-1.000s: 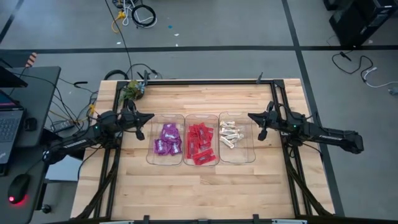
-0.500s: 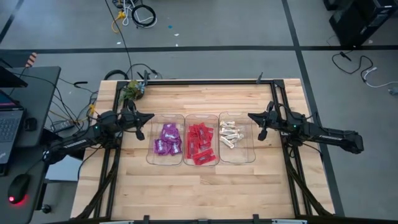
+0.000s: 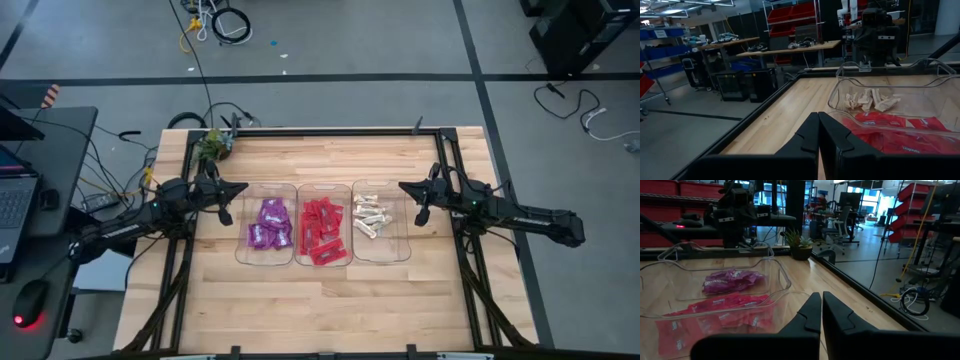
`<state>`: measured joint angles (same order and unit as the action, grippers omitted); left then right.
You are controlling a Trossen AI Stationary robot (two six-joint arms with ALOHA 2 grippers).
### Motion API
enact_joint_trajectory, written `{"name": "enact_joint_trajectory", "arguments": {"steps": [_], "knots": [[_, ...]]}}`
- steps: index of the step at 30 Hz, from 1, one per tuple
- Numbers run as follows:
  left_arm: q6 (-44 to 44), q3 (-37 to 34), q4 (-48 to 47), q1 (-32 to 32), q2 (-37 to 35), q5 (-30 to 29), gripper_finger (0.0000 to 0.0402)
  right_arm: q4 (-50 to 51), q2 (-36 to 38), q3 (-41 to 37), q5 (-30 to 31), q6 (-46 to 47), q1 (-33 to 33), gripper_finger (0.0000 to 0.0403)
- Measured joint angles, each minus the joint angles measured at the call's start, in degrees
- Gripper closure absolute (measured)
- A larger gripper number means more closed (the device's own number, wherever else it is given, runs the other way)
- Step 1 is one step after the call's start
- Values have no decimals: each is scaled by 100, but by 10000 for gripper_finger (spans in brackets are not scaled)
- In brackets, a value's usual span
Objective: Sort candy
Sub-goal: Return to Home Position
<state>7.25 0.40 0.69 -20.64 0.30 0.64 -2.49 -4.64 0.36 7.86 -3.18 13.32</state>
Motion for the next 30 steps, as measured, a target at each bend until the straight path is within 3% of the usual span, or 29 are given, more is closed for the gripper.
{"name": "enact_joint_trajectory", "arguments": {"steps": [30], "knots": [[-1,0,0,0,0,0,394,0,0,0,0,2,0,398]]}}
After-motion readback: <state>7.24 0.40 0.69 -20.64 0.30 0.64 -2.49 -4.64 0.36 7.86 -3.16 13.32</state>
